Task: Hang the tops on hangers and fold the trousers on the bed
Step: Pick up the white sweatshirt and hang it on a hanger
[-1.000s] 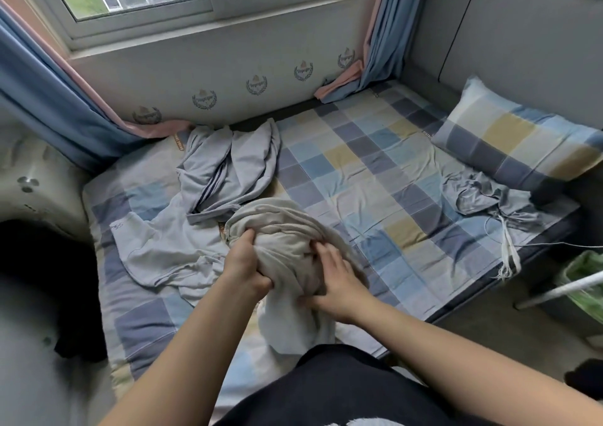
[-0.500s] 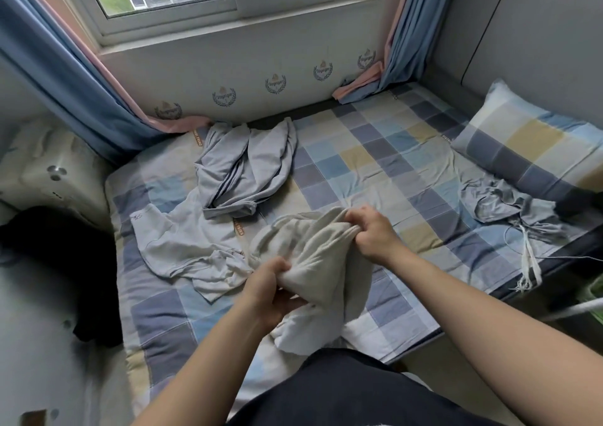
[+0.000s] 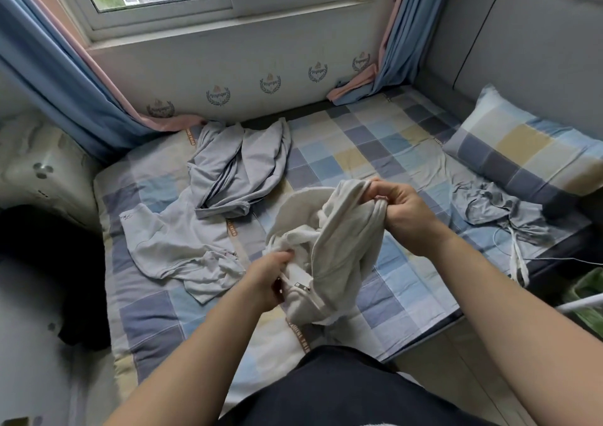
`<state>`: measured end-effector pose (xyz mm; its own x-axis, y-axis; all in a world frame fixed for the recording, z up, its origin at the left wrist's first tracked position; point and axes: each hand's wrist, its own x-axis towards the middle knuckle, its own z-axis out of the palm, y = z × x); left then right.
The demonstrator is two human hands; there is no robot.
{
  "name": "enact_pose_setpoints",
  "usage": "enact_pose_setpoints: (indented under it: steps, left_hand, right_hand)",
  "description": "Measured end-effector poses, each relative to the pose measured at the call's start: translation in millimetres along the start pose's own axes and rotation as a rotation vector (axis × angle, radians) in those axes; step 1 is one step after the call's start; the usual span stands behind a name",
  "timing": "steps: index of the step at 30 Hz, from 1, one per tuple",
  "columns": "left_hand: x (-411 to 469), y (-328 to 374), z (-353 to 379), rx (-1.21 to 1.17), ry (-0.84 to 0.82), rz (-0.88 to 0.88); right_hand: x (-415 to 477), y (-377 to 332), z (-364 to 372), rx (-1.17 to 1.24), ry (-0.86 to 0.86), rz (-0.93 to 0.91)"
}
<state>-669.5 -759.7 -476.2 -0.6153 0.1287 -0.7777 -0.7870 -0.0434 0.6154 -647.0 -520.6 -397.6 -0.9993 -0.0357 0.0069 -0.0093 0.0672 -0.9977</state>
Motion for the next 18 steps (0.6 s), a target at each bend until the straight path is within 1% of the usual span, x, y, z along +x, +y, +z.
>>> enact_pose_setpoints:
  steps: [2, 4, 6, 8, 11, 13, 15, 17, 18]
  left_hand:
    - [6.1, 7.3, 0.1, -0.189, 0.01, 0.066]
    - [8.3, 14.2, 1.1, -0.312, 0.005, 0.138]
    - [5.2, 18.4, 4.3, -0.399, -0.037, 0.153]
    - [0.8, 17.5, 7.4, -0.448, -0.11, 0.144]
    - [-6.1, 16.5, 7.8, -0.454, -0.192, 0.143]
    - [-10.8, 20.3, 7.4, -0.459, -0.231, 0.19]
    - [-15.6, 25.3, 6.6, -0.445, -0.275, 0.236]
    - [-21.1, 29.6, 7.2, -0.4, -0.329, 0.258]
    - [-23.3, 30.6, 8.1, -0.376, -0.354, 0.261]
  right_hand:
    - [-2.5, 7.3, -6.2, -0.063, 0.042, 0.042]
    - [-6.6, 21.3, -9.5, -0.14, 0.109, 0.121]
    - [-13.5, 37.5, -9.3, -0.185, 0.157, 0.215]
    - [-20.9, 51.2, -7.5, -0.168, 0.143, 0.302]
    - [-26.1, 67.7, -7.0, -0.055, 0.099, 0.431]
    - [-26.3, 72.9, -5.0, -0.013, 0.154, 0.532]
    - [-26.5, 77.8, -0.2, -0.08, 0.193, 0.608]
    - [-26.6, 78.8, 9.5, -0.167, 0.113, 0.64]
    - [-25.6, 79.2, 14.6, -0.159, 0.043, 0.654]
